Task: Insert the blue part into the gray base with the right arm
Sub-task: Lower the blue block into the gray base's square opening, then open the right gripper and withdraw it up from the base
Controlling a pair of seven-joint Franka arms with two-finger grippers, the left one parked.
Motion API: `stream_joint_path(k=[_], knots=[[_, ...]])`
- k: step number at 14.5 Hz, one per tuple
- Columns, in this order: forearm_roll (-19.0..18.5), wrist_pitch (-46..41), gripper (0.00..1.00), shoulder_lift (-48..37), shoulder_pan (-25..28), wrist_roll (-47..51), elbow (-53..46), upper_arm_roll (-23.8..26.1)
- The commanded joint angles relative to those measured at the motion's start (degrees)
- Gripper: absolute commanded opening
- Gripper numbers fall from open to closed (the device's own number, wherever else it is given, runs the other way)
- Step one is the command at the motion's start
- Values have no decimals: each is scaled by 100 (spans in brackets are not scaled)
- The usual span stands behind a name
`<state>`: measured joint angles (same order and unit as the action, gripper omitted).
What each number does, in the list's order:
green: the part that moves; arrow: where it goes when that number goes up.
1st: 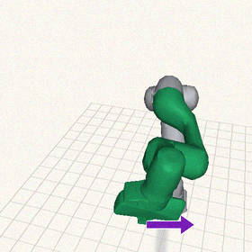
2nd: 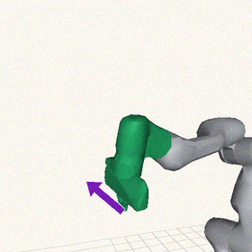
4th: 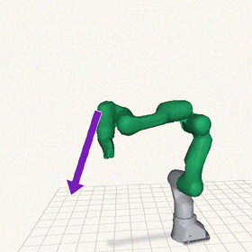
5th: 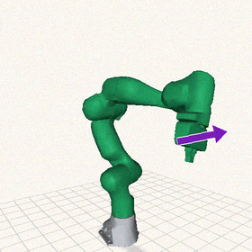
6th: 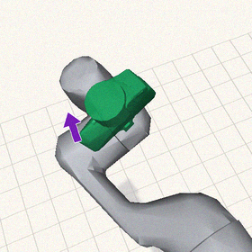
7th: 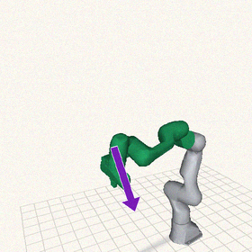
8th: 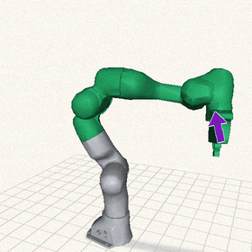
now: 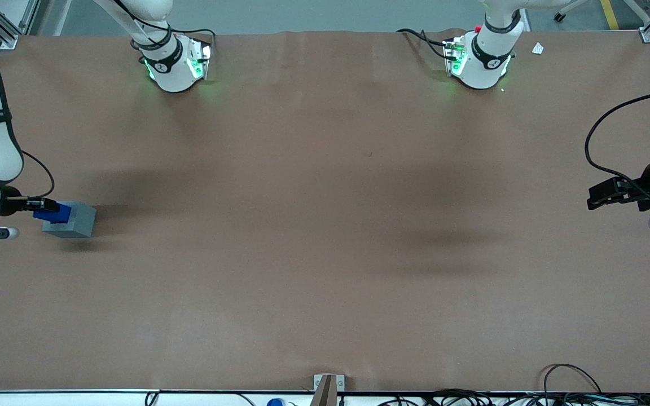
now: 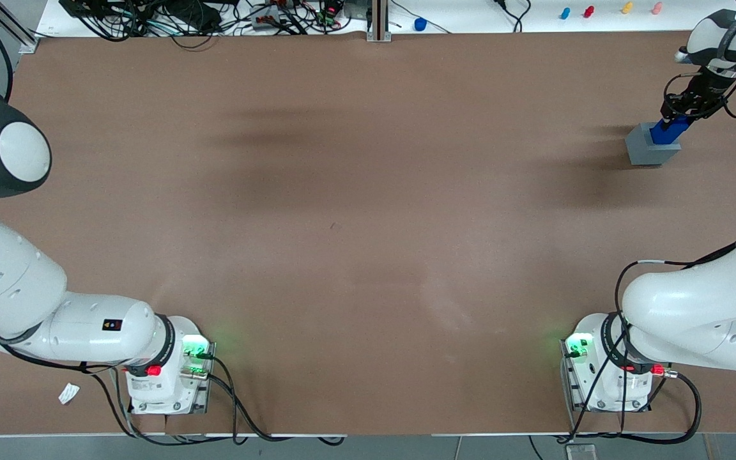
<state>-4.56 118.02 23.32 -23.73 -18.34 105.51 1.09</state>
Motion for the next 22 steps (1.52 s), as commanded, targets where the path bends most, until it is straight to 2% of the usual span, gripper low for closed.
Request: stream_joint_path(k=[1,9,10,12,13,16,19,22], knots=[[-88,186,5,234,-105,24,-74,93],[-71,318,7,225,-132,15,-83,102],[-71,292,26,225,-140,6,-83,102],[-53,266,93,234,-149,15,-83,102],[-27,239,100,234,-141,50,-83,102],[-9,3,100,182,-123,15,-196,119],[-1,-1285,100,-28,35,41,-845,180],[17,-1711,100,-695,202,-11,-1032,207]])
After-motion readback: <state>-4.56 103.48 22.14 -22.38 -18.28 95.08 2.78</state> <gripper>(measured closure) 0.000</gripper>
